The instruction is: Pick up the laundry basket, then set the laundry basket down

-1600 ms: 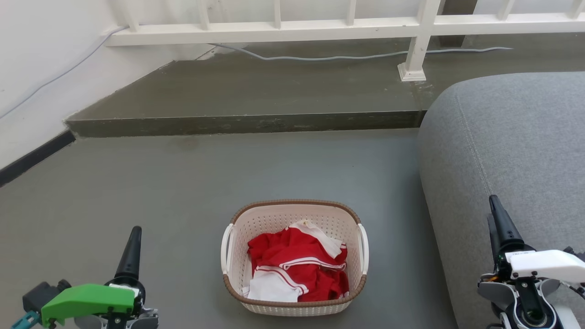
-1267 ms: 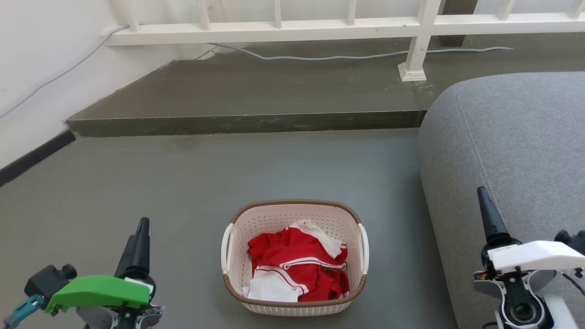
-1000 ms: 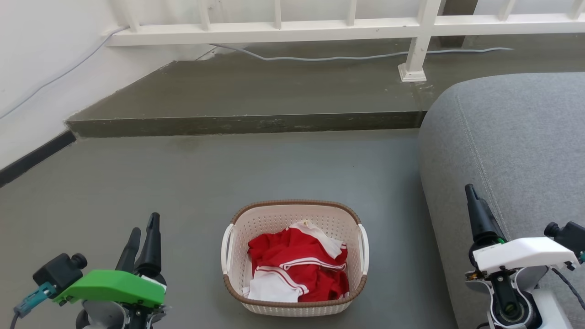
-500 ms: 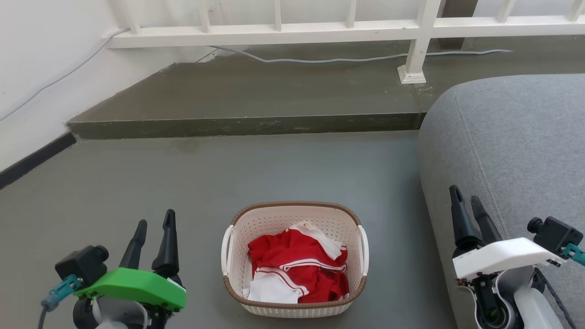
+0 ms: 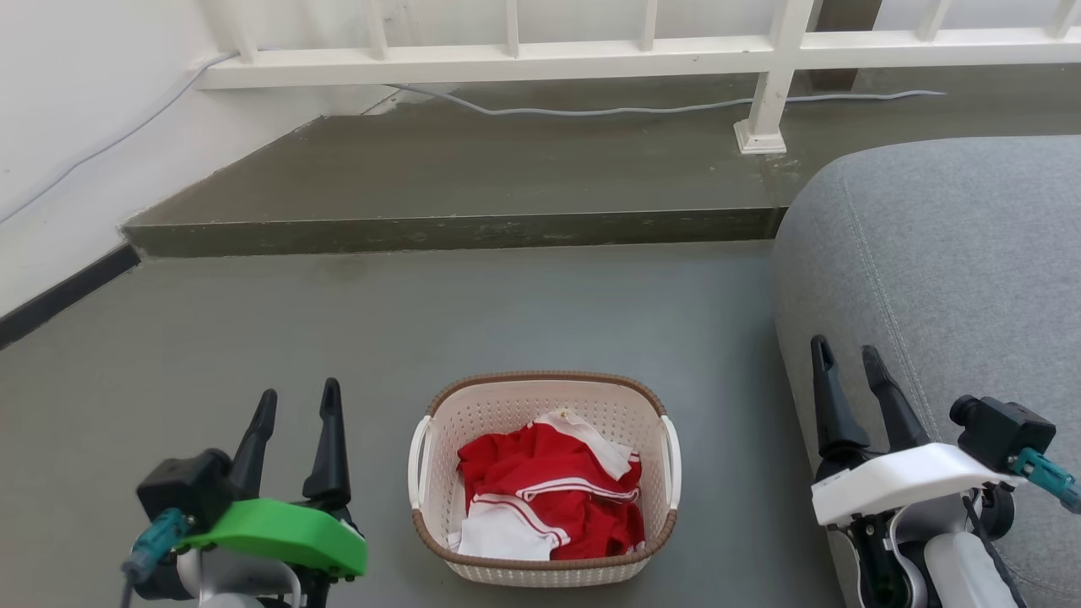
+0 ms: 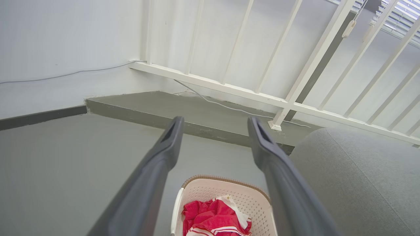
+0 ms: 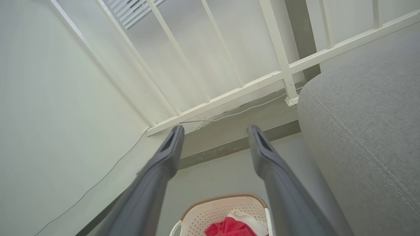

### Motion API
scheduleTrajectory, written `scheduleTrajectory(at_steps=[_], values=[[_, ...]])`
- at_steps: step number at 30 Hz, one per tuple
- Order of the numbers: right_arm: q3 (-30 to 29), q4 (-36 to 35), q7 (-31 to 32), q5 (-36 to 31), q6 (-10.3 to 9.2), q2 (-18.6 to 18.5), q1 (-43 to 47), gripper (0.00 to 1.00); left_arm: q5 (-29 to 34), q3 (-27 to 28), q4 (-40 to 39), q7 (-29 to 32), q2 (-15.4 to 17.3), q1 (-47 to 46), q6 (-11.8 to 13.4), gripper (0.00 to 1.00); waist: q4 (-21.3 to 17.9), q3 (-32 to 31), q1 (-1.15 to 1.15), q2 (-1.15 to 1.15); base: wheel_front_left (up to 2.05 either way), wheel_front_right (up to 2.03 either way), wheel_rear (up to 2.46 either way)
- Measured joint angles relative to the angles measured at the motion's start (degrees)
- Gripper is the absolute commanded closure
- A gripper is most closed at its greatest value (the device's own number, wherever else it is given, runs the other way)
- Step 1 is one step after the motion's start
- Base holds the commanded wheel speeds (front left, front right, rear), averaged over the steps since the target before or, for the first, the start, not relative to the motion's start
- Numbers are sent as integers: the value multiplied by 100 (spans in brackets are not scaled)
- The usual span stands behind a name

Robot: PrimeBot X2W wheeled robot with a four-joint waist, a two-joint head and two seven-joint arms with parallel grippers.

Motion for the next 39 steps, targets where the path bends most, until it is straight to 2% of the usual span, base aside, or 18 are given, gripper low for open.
scheduleTrajectory(at_steps=[15, 29, 39], values=[[294, -396, -301, -1225, -216, -20, 28, 0, 1233, -249, -302, -300, 11, 104, 207, 0, -5, 18, 0, 0, 0, 0, 0], [524, -665, -571, -2284, -444, -45, 131, 0, 2033, -303, -499, -580, 11, 260, 388, 0, -8, 39, 0, 0, 0, 0, 0], [563, -689, -638, -2416, -489, -46, 163, 0, 2163, -325, -449, -627, 10, 336, 401, 0, -14, 51, 0, 0, 0, 0, 0]])
